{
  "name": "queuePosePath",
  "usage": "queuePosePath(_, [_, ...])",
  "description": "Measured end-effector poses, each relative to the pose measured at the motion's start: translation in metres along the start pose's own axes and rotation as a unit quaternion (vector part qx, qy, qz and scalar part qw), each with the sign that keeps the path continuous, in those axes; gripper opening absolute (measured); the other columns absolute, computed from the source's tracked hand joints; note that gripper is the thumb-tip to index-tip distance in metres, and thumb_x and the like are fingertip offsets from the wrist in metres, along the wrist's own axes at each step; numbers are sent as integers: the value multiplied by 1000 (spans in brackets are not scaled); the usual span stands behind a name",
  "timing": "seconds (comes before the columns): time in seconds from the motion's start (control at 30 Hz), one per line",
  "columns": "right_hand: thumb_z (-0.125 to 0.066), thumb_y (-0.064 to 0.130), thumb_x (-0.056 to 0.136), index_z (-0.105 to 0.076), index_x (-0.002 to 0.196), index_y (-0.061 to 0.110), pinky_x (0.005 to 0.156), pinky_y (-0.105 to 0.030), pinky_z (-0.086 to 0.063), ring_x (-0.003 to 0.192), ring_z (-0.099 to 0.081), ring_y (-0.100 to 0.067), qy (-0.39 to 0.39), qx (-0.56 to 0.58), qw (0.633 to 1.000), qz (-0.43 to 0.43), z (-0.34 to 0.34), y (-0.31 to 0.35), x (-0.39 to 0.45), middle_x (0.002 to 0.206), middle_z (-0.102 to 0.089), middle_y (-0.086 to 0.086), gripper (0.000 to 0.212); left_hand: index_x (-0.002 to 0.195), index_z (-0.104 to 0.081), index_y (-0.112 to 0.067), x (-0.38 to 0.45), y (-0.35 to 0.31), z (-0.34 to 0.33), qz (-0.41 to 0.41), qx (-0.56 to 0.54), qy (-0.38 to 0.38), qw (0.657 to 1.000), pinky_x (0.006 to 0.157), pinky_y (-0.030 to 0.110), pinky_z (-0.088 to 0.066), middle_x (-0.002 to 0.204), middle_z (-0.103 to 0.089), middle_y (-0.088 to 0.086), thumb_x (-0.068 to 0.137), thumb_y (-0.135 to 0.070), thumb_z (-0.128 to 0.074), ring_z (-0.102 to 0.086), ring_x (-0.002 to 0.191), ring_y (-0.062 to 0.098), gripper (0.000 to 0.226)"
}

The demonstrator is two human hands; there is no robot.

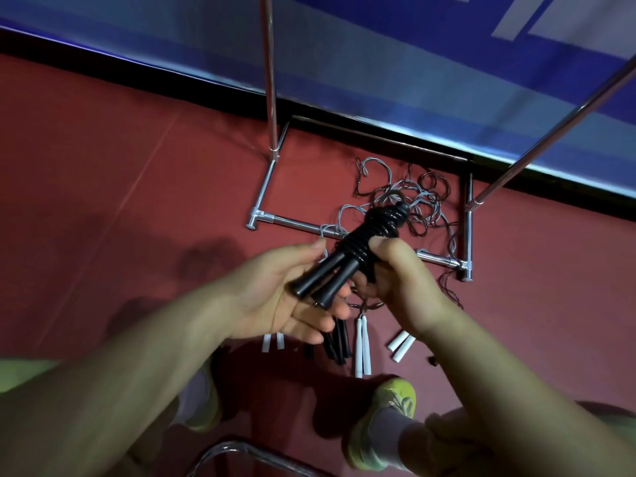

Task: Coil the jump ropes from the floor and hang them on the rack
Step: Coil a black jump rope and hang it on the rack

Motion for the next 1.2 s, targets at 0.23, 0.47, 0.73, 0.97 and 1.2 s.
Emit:
queuePosePath(0.23, [-55,56,80,-55,83,-6,65,-36,-34,67,-43,-25,108,-18,993,53,-9,4,1,69,-55,-6,62,84,-72,-18,-8,3,2,51,-31,175,983,36,16,-39,59,-49,-6,66,-50,-80,-32,33,-3,37])
queuePosePath(0.47, [-52,40,92,-60,100,-11,56,-18,-47,58,-59,-10,95,-12,993,-63,-4,-9,3,74,-66,-4,52,71,-59,-16,-5,-6,19,4,177,-98,979,39,18,-27,51,-49,-4,85,-32,-60,-24,35,5,21])
queuePosePath(0.73, [-45,55,90,-60,67,14,49,-24,-39,46,-50,-16,72,-123,987,-78,5,-7,1,54,-55,-4,49,73,-53,-16,-1,-9,17,-61,241,-138,959,44,23,-27,51,-52,-4,92,-26,-57,-26,37,7,22])
queuePosePath(0.97, [-44,55,82,-54,63,12,47,-18,-38,46,-43,-12,9,-142,990,-12,2,2,4,52,-51,0,48,78,-53,-15,-3,-15,20,-67,218,-136,964,44,22,-27,52,-52,-4,91,-26,-57,-27,38,6,18])
queuePosePath(1.2, [-41,43,93,-61,87,0,51,-22,-46,50,-52,-15,47,-52,994,-80,-10,-12,0,63,-58,-8,47,71,-56,-19,-1,-22,40,-111,447,-266,847,58,31,-39,62,-62,-1,85,-36,-64,-53,54,16,24])
Point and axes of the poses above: each hand's wrist, its own x-axis towards the middle knuckle, its own z-axis out of the back of the hand, y = z × x, the point moved 5 cm from there along x, towards the middle knuckle
